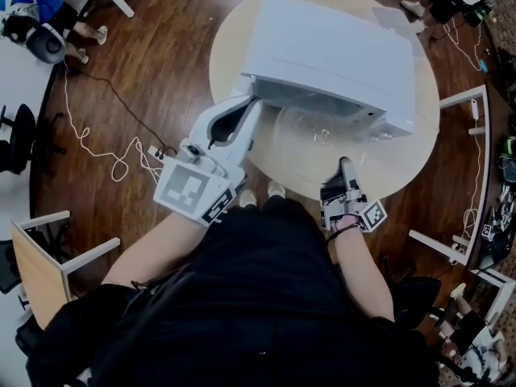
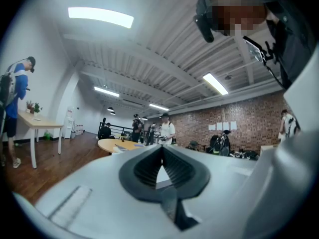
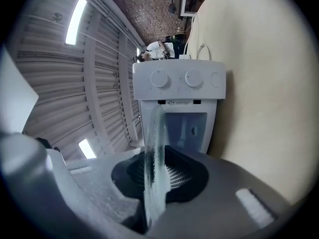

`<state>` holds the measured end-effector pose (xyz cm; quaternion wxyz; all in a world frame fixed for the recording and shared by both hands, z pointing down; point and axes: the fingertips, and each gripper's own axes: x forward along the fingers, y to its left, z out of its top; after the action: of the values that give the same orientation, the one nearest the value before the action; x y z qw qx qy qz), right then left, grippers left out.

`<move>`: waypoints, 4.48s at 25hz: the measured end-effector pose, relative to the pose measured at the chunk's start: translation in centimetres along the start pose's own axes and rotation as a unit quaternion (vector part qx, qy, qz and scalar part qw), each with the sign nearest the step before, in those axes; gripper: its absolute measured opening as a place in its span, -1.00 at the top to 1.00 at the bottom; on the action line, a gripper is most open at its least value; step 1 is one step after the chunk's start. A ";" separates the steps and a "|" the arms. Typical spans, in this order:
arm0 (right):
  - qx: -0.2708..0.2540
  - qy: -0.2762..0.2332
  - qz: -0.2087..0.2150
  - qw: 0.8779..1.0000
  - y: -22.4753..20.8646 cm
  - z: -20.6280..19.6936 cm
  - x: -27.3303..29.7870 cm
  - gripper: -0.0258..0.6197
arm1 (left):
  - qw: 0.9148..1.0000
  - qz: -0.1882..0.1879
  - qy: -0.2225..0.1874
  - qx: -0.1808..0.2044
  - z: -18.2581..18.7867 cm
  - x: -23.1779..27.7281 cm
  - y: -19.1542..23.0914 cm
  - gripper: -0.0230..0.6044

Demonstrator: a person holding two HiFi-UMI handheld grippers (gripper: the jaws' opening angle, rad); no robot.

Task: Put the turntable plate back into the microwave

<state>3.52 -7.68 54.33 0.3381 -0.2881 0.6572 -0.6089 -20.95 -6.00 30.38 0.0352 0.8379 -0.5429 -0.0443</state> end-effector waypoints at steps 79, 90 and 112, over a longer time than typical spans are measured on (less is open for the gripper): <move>0.048 0.026 -0.011 0.998 -5.3 -1.6 12.6 0.80 | 0.997 0.023 0.067 0.035 -2.9 3.9 4.1 0.93; 0.049 0.012 -0.007 0.999 -5.5 -0.7 14.1 0.80 | 0.996 0.031 0.071 0.034 -2.9 3.9 4.4 0.92; 0.045 0.002 -0.024 0.999 -6.9 0.3 16.3 0.80 | 0.995 0.057 0.075 0.038 -2.8 3.6 4.4 0.92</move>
<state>-6.30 -21.36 59.71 0.3344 -0.2871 0.6224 -0.6468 -23.21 -11.04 33.50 0.0458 0.8070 -0.5873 0.0414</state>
